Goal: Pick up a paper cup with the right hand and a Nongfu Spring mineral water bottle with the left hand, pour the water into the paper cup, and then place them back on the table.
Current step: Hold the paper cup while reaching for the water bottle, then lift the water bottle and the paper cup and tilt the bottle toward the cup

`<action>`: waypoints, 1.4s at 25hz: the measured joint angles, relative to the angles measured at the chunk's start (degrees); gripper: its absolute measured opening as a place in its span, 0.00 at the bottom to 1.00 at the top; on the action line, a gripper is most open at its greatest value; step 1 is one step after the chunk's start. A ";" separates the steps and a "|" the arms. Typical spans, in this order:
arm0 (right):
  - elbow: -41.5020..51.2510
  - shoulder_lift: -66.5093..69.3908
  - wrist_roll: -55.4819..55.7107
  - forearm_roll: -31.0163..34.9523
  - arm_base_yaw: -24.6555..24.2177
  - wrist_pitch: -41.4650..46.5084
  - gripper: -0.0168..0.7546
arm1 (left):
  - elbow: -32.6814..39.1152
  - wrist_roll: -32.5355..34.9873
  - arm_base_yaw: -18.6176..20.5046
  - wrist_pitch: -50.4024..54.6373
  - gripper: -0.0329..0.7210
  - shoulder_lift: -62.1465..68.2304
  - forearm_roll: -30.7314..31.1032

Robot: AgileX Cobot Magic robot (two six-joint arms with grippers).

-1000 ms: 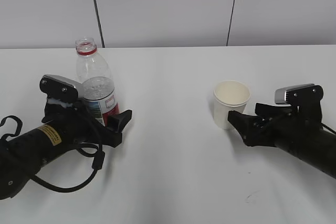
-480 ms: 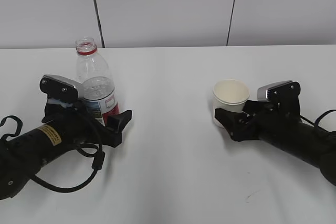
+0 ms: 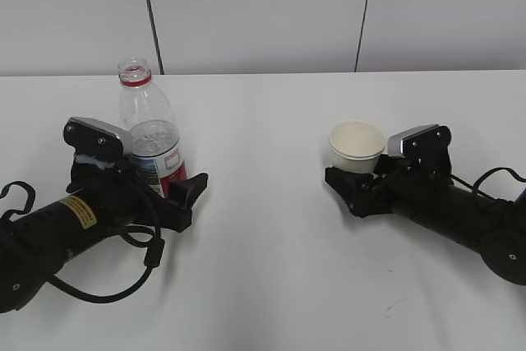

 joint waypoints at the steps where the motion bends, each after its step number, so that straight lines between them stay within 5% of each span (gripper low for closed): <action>1: -0.34 0.14 0.00 0.00 0.29 0.00 0.83 | 0.00 0.00 0.00 0.00 0.83 0.00 0.25; 19: -2.27 0.28 1.21 -1.18 1.94 0.00 0.71 | 0.00 0.00 0.00 0.00 0.78 0.00 0.85; 35: -2.50 0.28 6.52 -18.07 1.94 -0.97 0.71 | 0.00 0.00 0.00 -0.06 0.56 0.00 0.41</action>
